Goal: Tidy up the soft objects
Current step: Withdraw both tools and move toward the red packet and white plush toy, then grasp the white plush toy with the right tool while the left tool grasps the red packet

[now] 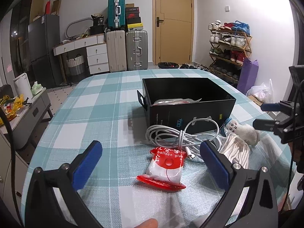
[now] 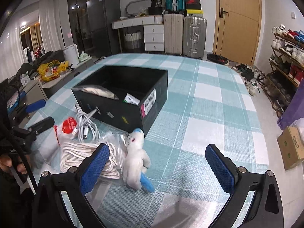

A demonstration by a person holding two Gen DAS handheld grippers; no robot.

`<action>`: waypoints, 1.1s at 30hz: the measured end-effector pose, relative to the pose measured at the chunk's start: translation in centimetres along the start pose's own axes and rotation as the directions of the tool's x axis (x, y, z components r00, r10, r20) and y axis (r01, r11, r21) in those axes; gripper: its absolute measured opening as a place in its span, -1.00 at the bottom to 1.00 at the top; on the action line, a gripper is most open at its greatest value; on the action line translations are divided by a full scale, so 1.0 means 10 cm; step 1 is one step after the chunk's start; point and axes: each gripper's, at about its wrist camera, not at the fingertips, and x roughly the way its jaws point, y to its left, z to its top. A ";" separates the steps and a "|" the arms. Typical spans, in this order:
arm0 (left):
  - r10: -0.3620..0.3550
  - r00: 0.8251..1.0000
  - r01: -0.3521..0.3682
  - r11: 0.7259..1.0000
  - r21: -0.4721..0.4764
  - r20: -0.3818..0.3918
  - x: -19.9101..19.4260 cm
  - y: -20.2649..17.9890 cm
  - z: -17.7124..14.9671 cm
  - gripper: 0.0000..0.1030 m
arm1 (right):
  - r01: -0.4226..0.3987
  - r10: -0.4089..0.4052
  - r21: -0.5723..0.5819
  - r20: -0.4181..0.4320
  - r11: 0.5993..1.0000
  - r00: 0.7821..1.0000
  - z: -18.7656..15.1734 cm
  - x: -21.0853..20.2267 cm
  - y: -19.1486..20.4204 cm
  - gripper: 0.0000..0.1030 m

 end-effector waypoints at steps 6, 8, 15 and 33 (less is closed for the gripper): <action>-0.002 1.000 0.002 1.000 -0.011 -0.011 0.01 0.02 0.00 1.00 | 0.020 -0.020 -0.001 -0.047 1.000 0.999 -0.05 0.15 -0.01 0.99; -0.001 1.000 0.001 1.000 -0.012 -0.015 0.01 0.02 0.00 1.00 | 0.031 -0.031 -0.001 -0.063 1.000 0.998 -0.06 0.20 -0.02 0.99; 0.008 1.000 -0.009 1.000 -0.007 -0.023 0.02 0.00 0.00 1.00 | 0.025 -0.025 0.003 -0.103 1.000 0.994 -0.10 0.31 -0.04 0.99; 0.009 0.999 -0.008 1.000 0.013 -0.044 0.06 -0.04 0.00 1.00 | -0.032 0.036 0.031 -0.127 0.999 0.991 -0.13 0.43 -0.04 0.63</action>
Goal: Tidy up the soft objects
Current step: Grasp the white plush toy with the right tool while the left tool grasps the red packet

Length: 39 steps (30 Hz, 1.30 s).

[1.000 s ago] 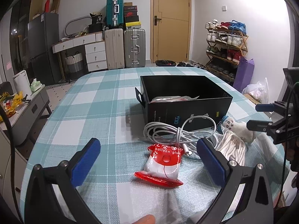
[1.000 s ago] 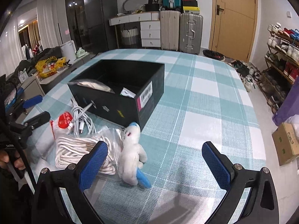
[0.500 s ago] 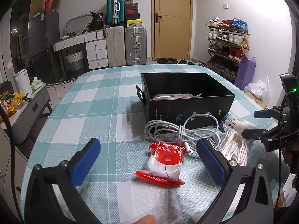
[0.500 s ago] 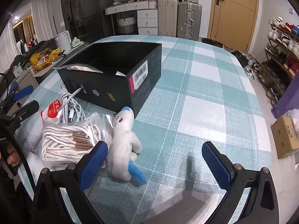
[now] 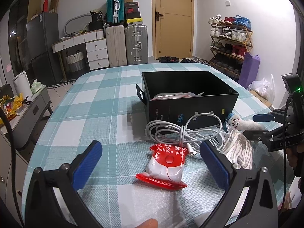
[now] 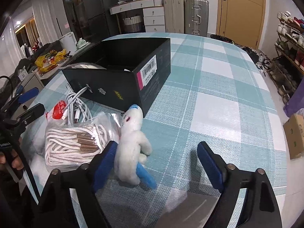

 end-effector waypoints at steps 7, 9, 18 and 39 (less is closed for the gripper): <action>-0.007 1.000 0.007 1.000 -0.006 -0.006 0.01 0.01 0.00 1.00 | -0.025 0.025 -0.011 -0.005 1.000 1.000 0.00 0.01 0.05 0.06; -0.007 1.000 0.007 1.000 -0.006 -0.008 0.01 0.02 0.00 1.00 | -0.024 0.024 -0.018 0.004 1.000 1.000 0.00 0.00 0.06 -0.01; -0.016 1.000 0.015 1.000 -0.008 -0.019 0.03 0.01 0.00 1.00 | -0.038 0.040 -0.054 0.036 0.998 0.999 0.00 -0.07 0.11 -0.38; -0.014 0.987 0.027 0.997 0.077 -0.159 0.18 -0.08 -0.10 0.96 | -0.069 0.075 -0.042 0.184 0.997 0.980 0.08 -0.51 0.04 -0.40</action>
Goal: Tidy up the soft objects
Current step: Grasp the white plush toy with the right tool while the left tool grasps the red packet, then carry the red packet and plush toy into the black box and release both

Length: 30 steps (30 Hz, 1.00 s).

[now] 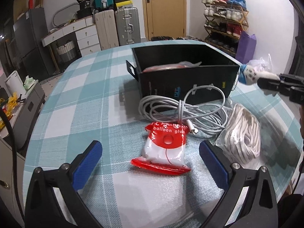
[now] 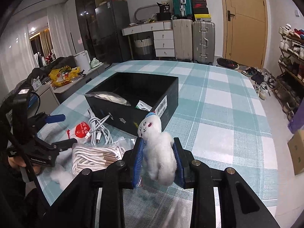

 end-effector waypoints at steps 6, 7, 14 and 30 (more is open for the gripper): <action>-0.024 0.999 0.025 0.999 0.025 -0.039 0.08 -0.07 0.00 0.67 | -0.003 0.002 0.003 0.020 1.000 1.000 0.02 -0.07 0.00 -0.40; -0.029 0.999 0.031 0.999 0.028 -0.043 0.09 -0.07 0.01 0.59 | -0.004 0.004 0.003 0.024 1.000 1.000 0.02 -0.08 0.01 -0.40; -0.041 0.998 0.043 0.998 0.045 -0.049 0.12 -0.10 0.01 0.03 | -0.007 0.007 0.002 0.036 1.000 0.999 0.04 -0.12 0.02 -0.40; -0.053 0.999 0.053 0.999 -0.002 -0.003 -0.14 -0.01 -0.05 -0.19 | -0.016 0.016 -0.003 0.069 1.000 0.997 0.07 -0.20 0.05 -0.40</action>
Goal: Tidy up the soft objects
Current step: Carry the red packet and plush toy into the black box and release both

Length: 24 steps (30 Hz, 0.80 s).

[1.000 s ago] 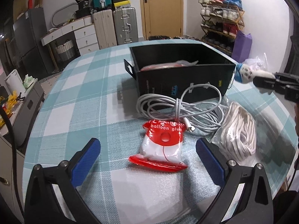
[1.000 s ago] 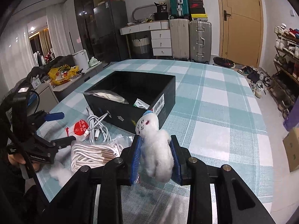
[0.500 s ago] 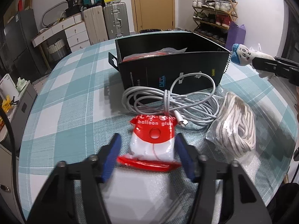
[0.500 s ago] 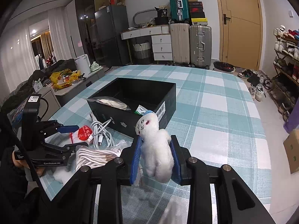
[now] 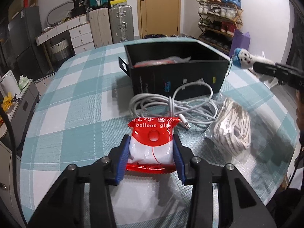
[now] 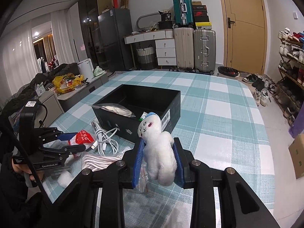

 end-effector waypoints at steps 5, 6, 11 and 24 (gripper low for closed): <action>-0.003 0.999 0.005 1.000 -0.026 0.052 -0.17 0.05 0.07 -0.19 | -0.005 0.005 0.006 0.020 1.000 1.000 0.02 -0.04 0.01 -0.40; -0.002 0.998 0.004 1.000 -0.026 0.067 -0.21 0.05 0.10 -0.19 | -0.007 0.007 0.008 0.027 1.000 1.000 0.03 -0.05 0.01 -0.40; 0.001 0.994 0.004 0.999 -0.038 0.114 -0.34 0.07 0.19 -0.19 | -0.011 0.011 0.009 0.048 1.000 0.999 0.06 -0.09 0.04 -0.40; -0.013 0.978 0.022 0.999 -0.046 0.206 -0.47 0.08 0.55 -0.19 | -0.018 0.015 0.033 0.084 0.999 0.996 0.14 -0.09 0.14 -0.40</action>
